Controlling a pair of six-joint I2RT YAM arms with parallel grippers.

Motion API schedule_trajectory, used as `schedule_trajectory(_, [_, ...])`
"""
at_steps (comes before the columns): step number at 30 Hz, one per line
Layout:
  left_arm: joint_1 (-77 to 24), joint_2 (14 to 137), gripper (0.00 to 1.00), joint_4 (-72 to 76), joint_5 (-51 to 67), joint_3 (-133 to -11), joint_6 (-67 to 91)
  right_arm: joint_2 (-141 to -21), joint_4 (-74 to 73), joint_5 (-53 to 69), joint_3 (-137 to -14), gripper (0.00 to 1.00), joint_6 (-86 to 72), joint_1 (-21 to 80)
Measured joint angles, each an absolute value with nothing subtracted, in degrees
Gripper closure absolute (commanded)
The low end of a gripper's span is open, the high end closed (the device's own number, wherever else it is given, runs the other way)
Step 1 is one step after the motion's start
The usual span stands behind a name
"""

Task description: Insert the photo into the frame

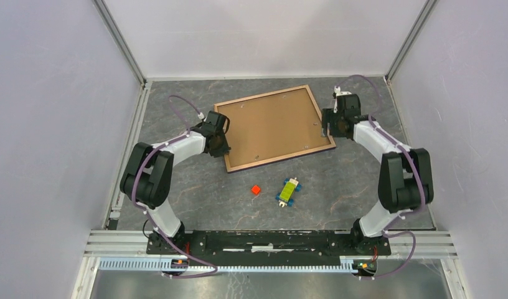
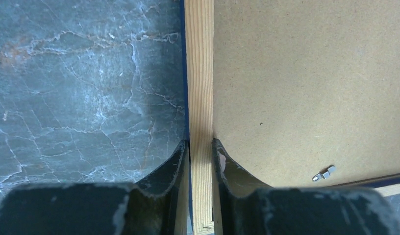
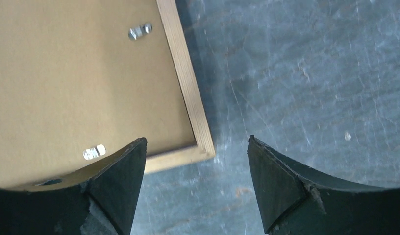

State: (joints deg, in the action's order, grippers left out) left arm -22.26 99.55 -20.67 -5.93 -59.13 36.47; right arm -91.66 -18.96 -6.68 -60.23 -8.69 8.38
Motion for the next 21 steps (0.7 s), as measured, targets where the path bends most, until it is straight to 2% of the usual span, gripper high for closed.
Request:
schedule_trajectory(11, [-22.3,95.8,0.98,-15.8,-3.5,-53.3,37.1,-110.4,-20.7,-4.2,-80.8,0.19,-15.3,8.2])
schedule_trajectory(21, [-22.2,95.7,0.98,-15.4,-3.4,-53.1,37.1,-115.5,-20.9,-6.0,-83.2,0.19,-15.2,9.0])
